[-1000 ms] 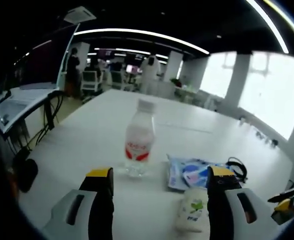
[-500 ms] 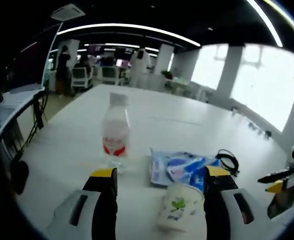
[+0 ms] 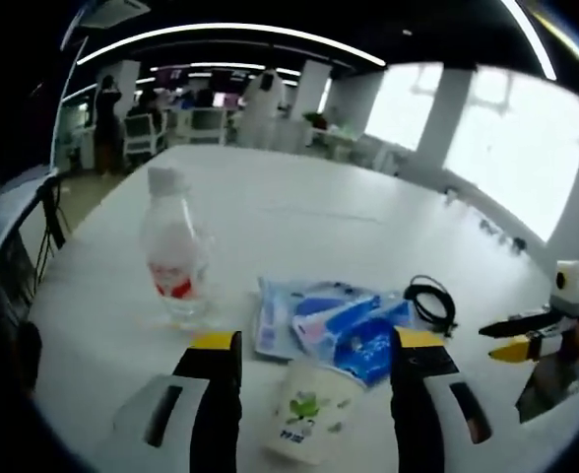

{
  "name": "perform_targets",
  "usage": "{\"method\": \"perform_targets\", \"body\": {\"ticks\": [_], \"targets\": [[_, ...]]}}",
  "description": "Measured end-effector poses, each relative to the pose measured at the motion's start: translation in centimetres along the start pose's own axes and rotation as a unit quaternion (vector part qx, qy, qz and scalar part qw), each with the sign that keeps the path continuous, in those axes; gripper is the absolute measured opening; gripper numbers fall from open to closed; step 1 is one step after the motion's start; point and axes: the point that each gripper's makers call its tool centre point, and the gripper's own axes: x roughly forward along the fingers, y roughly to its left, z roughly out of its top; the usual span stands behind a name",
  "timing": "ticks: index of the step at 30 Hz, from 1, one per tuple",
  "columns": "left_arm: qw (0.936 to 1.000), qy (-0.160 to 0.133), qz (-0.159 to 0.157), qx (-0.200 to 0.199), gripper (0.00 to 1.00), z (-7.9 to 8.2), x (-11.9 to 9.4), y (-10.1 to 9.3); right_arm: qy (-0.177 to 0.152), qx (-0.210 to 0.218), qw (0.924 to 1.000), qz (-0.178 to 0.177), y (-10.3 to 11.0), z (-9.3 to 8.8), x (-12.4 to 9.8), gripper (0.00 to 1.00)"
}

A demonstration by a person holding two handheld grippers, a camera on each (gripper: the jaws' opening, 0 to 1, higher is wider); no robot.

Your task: Arrange the tabletop items into an orderly group along one side of the table until the central work area is clear of visible clutter.

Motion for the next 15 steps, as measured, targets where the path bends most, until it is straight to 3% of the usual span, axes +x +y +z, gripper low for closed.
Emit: {"method": "perform_targets", "body": {"ticks": [7, 15], "targets": [[0.9994, 0.028, -0.004, 0.021, 0.55, -0.2, 1.9, -1.1, -0.006, 0.032, 0.9994, 0.012, -0.6, 2.1, 2.2, 0.33], [0.9954, 0.088, 0.006, 0.039, 0.44, -2.0, 4.0, -0.8, -0.001, 0.008, 0.9999, 0.015, -1.0, 4.1, 5.5, 0.28]]}}
